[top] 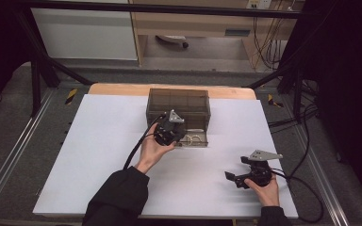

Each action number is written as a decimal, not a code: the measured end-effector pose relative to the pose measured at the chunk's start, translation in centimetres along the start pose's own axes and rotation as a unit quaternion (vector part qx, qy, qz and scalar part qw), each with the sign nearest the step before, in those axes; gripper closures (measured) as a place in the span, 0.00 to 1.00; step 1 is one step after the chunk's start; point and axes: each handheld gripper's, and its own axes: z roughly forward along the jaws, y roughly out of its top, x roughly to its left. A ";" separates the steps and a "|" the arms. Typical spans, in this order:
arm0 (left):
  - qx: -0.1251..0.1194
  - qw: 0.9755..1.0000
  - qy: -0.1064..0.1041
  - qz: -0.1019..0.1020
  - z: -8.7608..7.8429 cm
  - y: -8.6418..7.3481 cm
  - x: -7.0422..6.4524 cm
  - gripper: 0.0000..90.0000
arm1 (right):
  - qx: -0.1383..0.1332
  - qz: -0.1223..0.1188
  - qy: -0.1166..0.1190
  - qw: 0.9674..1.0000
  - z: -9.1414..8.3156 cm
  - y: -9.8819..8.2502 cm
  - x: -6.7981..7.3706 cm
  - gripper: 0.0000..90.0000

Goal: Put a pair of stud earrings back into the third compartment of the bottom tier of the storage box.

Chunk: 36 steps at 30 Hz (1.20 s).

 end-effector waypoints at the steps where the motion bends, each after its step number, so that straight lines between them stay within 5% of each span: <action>1: 0.001 1.000 -0.001 0.000 0.2 0.1 0.0 0.96 | 0.000 0.002 0.001 1.000 0.0 0.0 0.0 0.01; 18: 0.014 1.000 0.008 -0.006 4.0 2.2 0.2 0.96 | -0.001 0.001 0.001 1.000 0.0 0.0 0.0 0.01; 36: 0.024 0.999 0.017 -0.015 7.3 1.3 0.5 0.96 | -0.001 0.001 0.002 1.000 0.0 0.0 0.0 0.01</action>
